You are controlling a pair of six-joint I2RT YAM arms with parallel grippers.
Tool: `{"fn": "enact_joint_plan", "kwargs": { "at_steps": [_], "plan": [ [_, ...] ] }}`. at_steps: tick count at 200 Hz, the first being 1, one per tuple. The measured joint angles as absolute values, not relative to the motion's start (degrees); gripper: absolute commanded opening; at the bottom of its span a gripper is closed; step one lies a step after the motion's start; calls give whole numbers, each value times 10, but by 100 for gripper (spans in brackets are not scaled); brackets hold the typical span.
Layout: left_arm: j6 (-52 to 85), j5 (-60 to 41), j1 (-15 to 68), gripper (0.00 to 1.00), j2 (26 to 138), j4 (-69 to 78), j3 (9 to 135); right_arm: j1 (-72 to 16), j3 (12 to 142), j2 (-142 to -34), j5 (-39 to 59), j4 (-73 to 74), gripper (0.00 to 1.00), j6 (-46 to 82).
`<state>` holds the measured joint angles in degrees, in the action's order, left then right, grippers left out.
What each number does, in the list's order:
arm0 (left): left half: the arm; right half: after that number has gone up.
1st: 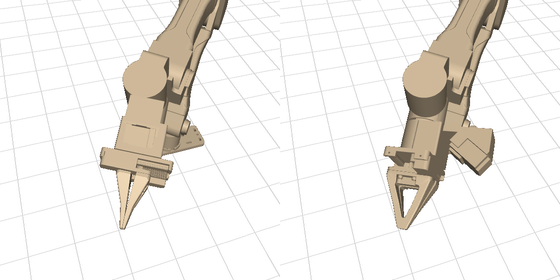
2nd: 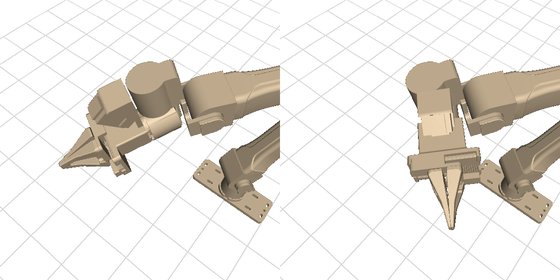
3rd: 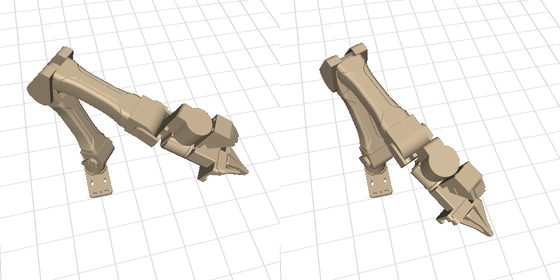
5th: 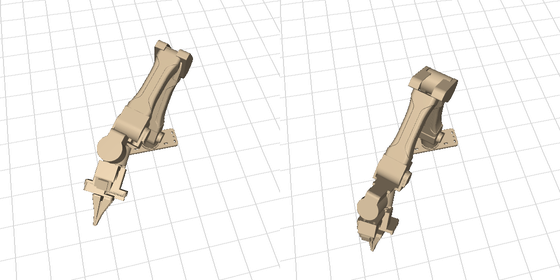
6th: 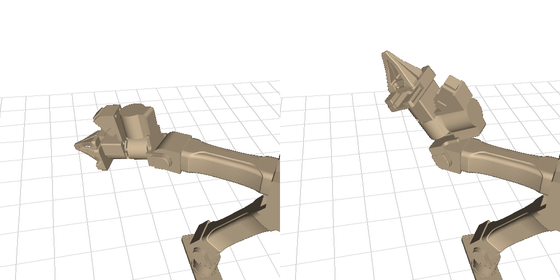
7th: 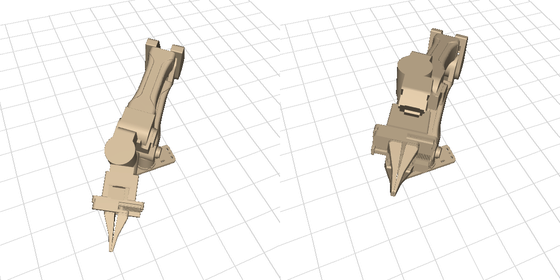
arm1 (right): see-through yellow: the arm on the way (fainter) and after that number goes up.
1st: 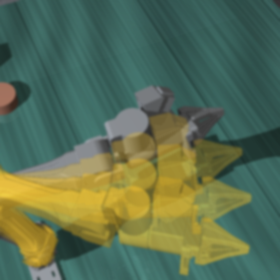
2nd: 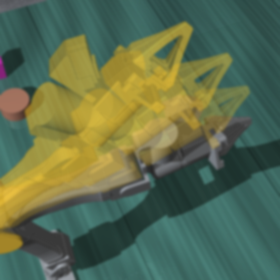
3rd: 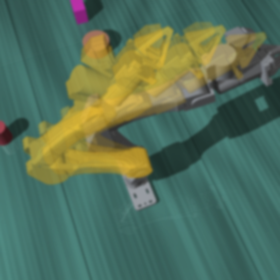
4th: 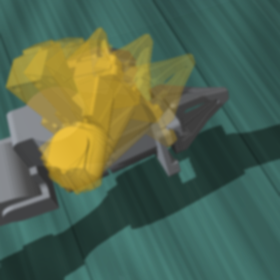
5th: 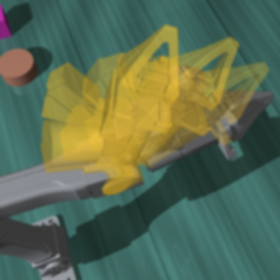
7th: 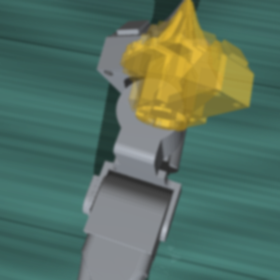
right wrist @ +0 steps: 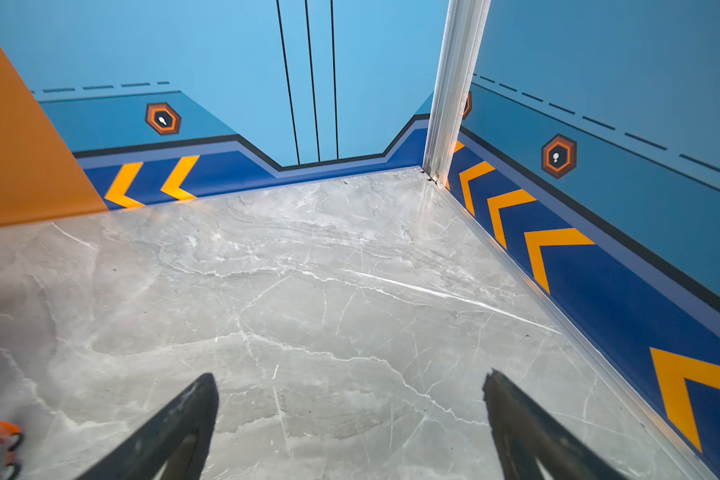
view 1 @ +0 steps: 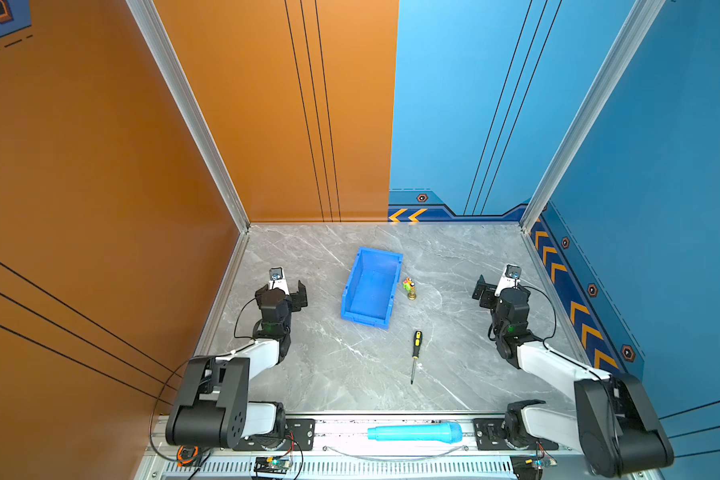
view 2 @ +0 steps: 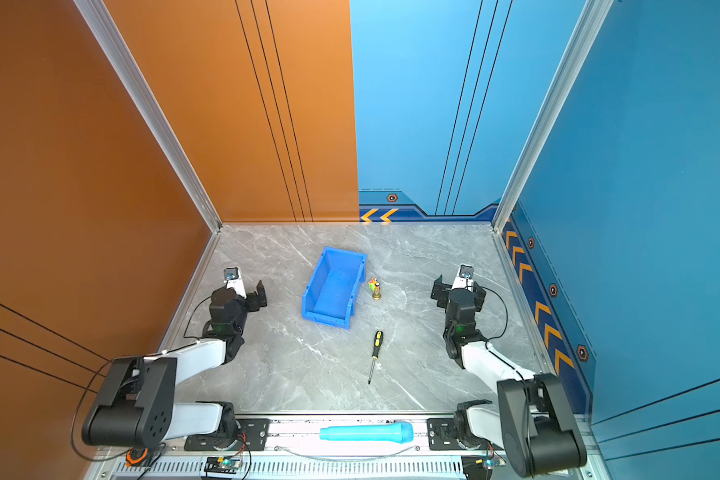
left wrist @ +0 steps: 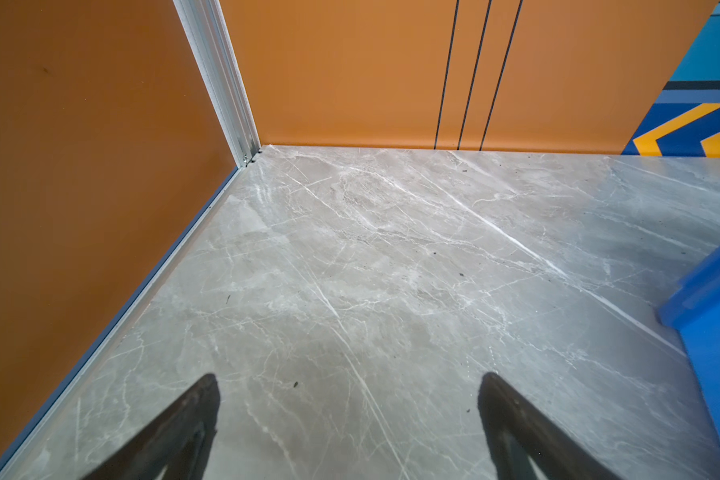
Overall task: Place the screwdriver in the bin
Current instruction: 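Move the right gripper over the black-and-yellow screwdriver handle while the left arm lifts slightly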
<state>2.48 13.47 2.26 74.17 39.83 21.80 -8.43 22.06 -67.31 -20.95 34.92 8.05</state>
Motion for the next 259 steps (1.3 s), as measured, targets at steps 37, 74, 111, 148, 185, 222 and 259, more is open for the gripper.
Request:
{"fn": "enact_joint_plan", "kwargs": {
  "at_steps": [37,74,111,148,185,222,259],
  "plan": [
    [98,139,30,98,635,219,269,-98,252,-573,-240,186,100,188],
    [163,124,46,98,558,62,314,-115,353,-559,-239,-59,100,315],
    [224,86,60,98,540,-68,333,-225,357,-545,-230,-201,100,411],
    [258,29,84,98,533,-140,333,-335,363,-571,-229,-272,100,492],
    [280,-43,100,98,534,-182,335,-417,403,-656,-223,-296,100,523],
    [288,-67,124,98,522,-206,335,-459,446,-733,-200,-292,100,524],
    [290,-68,128,98,503,-219,335,-469,450,-782,-177,-277,92,520]
  ]
}}
